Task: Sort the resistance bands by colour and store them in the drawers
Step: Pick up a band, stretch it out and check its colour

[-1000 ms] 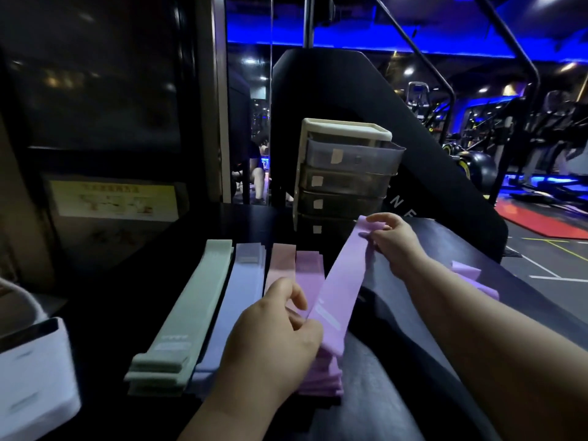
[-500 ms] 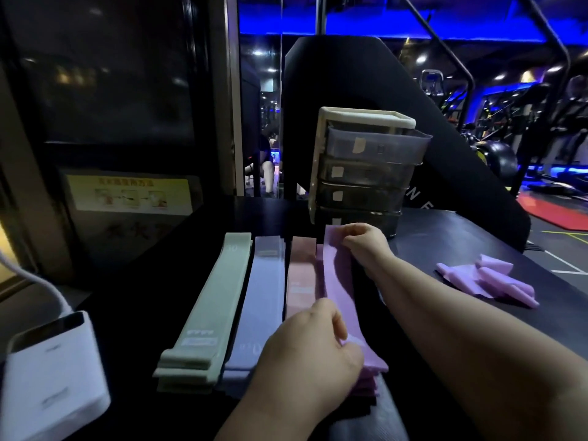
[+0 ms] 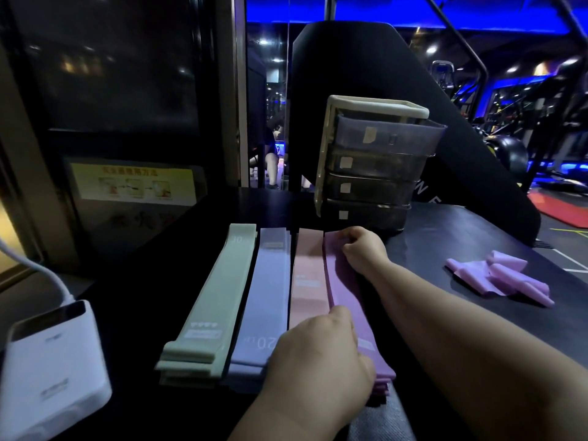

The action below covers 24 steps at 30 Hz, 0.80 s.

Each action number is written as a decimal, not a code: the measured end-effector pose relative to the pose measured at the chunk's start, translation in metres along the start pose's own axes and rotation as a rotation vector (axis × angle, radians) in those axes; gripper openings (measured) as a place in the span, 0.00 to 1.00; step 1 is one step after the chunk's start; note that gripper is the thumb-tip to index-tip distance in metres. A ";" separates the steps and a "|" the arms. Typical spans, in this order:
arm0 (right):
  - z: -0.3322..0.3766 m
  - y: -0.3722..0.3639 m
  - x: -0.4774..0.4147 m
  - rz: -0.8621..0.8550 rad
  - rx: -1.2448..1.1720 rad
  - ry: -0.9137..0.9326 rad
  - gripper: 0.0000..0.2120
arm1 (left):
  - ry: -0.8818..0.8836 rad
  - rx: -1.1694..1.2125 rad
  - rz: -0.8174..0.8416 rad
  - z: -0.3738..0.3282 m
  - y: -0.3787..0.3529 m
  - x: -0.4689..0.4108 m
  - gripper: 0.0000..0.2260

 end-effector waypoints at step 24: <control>-0.005 0.001 0.001 -0.048 0.091 0.028 0.11 | 0.019 -0.058 -0.026 -0.005 0.006 0.000 0.06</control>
Point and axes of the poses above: each hand's wrist, its own x-axis away from the middle knuckle, its own y-axis out of the back of the hand, z = x × y, the point moved 3 cm from there along -x, towards the middle knuckle, and after that the axes turned 7 degrees about -z, right-handed, at the moved point
